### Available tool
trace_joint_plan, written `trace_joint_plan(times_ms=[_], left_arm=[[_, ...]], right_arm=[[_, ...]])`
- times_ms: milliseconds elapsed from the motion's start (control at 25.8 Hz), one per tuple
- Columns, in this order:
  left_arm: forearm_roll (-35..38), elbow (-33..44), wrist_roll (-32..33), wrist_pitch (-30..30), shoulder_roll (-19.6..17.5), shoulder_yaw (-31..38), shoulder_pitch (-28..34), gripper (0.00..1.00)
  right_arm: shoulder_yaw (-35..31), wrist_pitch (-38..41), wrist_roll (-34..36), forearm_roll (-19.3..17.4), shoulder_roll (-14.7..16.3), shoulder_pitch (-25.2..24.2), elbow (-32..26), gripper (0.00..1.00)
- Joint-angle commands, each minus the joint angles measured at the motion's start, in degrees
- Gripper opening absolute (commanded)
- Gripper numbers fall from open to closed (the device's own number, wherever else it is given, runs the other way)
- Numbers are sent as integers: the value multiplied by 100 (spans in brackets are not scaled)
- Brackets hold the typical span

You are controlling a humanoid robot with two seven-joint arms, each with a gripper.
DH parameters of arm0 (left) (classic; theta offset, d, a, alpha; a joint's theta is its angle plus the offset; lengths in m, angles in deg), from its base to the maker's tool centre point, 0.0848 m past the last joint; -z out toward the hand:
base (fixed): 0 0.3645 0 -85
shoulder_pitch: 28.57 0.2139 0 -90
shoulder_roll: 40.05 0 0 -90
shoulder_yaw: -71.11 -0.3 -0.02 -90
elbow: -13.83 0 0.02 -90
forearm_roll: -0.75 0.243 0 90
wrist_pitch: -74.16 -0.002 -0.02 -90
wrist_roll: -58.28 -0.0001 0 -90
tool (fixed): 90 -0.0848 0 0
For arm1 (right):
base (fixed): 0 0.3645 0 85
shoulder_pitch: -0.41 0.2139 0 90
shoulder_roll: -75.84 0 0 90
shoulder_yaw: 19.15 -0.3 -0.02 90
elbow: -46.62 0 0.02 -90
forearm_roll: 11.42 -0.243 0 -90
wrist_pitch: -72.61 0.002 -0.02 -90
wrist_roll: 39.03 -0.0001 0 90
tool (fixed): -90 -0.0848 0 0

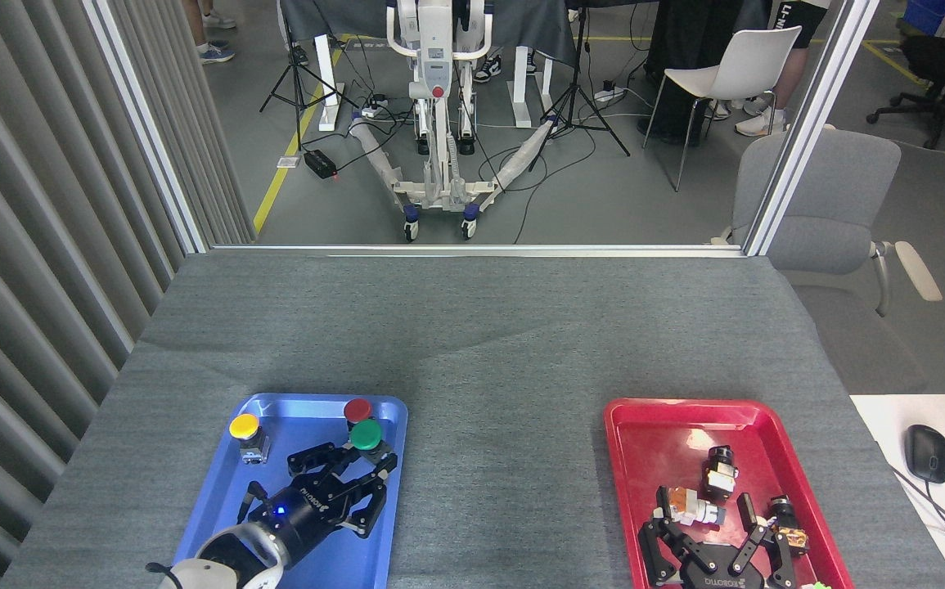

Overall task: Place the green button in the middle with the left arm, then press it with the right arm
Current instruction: 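Lift the green button and carry it toward the table middle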

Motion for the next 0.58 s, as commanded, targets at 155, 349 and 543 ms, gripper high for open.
trace_joint_plan(times_ms=[155,349,543], left_arm=[[318,-1472,38,-125,977,-736,-845,0],[687,-1736,38,-283,1302,-850,-889,0],[696,-1955,38,-564,1531,-1114,-906,2]], right_arm=[[-2,-2,5,-2,-4,0,0,100],[-2,7,5,6,-4,0,0,100],[7,7,5,-2,-4,0,0,100]])
